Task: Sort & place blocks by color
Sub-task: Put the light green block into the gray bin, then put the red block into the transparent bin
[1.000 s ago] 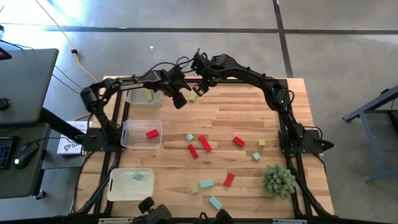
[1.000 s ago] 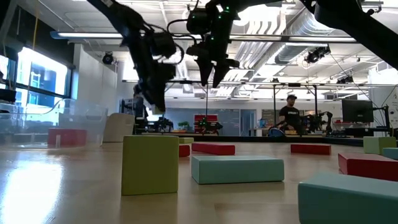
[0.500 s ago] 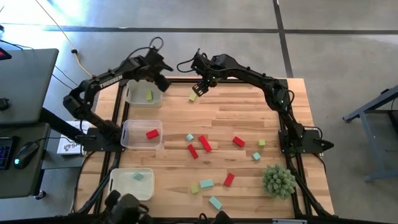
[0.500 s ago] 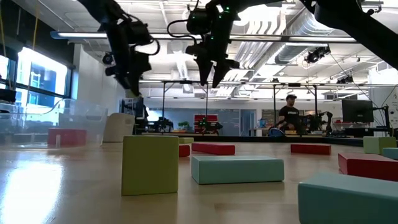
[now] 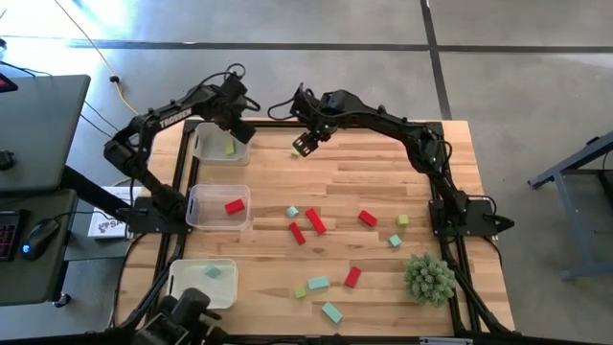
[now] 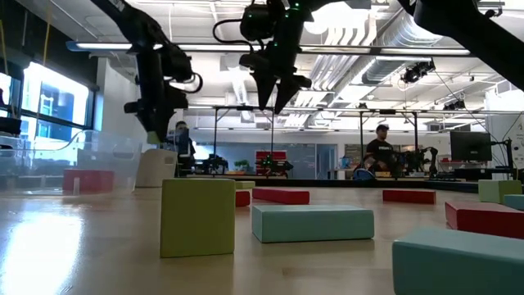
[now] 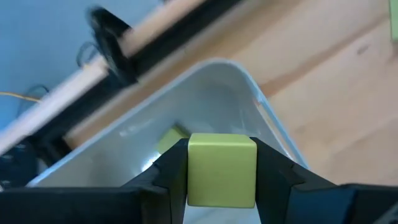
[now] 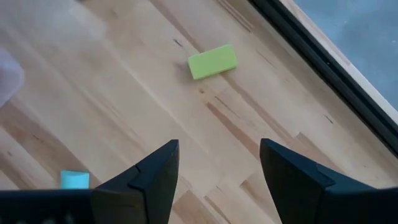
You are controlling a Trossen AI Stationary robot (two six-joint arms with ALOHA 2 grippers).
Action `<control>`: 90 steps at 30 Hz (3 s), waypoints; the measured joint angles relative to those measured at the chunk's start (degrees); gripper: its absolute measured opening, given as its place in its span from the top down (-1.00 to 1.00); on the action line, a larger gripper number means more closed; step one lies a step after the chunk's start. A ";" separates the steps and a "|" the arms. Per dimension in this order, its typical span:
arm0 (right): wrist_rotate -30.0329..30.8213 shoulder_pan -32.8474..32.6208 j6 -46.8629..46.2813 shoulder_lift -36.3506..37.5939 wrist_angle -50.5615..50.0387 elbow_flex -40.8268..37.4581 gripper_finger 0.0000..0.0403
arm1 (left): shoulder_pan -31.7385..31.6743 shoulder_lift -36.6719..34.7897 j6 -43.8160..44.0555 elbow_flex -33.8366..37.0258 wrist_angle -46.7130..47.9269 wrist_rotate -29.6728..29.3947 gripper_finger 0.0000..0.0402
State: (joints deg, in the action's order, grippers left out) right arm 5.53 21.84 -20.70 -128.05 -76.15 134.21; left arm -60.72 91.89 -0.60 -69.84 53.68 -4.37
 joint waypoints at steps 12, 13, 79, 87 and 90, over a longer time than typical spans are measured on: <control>-0.12 -3.05 -3.39 0.00 -8.78 -0.04 -0.06 | -0.01 6.25 -0.05 0.00 1.02 0.75 0.41; -0.12 -3.38 -3.97 0.00 -9.34 -0.04 -0.06 | -0.01 6.25 -0.08 0.00 1.00 0.75 0.41; -8.32 -10.11 -2.78 36.69 2.44 -61.59 -0.06 | 15.14 -13.44 5.02 0.00 -2.90 1.41 -0.05; -10.08 -10.26 -9.17 43.47 8.71 -70.96 -0.06 | 20.38 -13.42 10.71 0.00 -3.97 1.41 -0.05; -9.71 -10.27 -9.93 43.79 10.41 -72.53 -0.06 | 22.67 -13.42 13.50 0.00 -3.96 1.41 -0.05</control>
State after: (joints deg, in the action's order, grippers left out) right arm -4.18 11.57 -30.63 -84.26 -65.74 61.69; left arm -38.05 78.48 12.91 -69.84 49.71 -2.96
